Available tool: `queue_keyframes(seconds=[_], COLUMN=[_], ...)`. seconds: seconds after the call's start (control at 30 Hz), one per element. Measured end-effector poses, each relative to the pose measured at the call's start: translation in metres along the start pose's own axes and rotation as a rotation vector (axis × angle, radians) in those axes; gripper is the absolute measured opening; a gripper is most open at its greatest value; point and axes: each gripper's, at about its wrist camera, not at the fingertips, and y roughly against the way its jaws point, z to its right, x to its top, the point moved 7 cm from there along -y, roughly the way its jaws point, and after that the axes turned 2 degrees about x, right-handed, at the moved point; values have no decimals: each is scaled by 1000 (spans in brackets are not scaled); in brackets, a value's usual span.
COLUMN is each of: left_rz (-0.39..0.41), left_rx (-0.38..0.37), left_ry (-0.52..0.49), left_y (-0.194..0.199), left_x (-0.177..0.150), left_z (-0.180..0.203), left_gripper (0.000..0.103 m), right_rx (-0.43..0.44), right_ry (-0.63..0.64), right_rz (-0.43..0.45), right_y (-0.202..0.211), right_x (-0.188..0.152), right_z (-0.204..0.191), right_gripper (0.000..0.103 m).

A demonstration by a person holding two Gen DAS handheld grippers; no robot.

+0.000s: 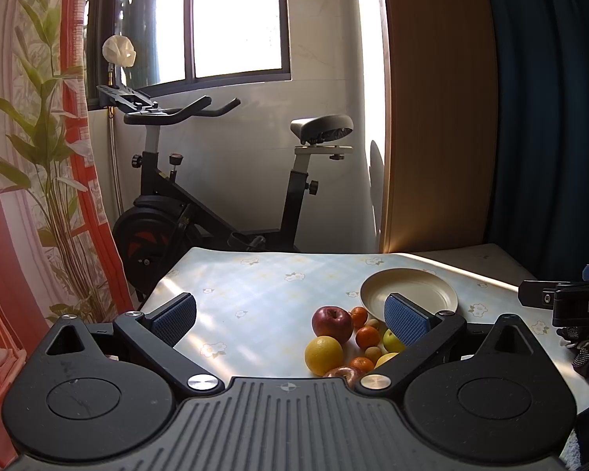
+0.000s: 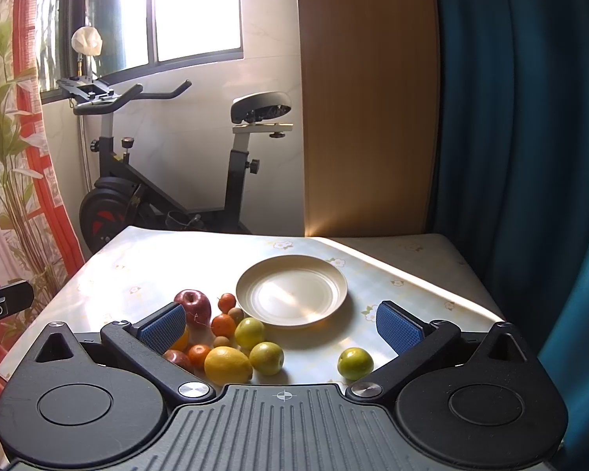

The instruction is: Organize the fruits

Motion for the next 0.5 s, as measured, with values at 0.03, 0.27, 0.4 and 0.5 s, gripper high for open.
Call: queue_keyframes(seconds=[0.03, 0.27, 0.4, 0.5], left_rz=[0, 3, 3, 5], left_rx=[0, -1, 0, -1], left_ry=[1, 2, 2, 4], left_y=[0, 2, 2, 2], left_x=[0, 1, 1, 1], left_z=[0, 0, 1, 1], left_gripper=[103, 103, 103, 103], right_rx=[0, -1, 1, 8], right_ry=[0, 0, 1, 2], right_rz=[0, 1, 1, 2], right_y=[0, 2, 1, 2], right_x=[0, 1, 1, 2], right_z=[0, 0, -1, -3], right_gripper=[103, 103, 103, 103])
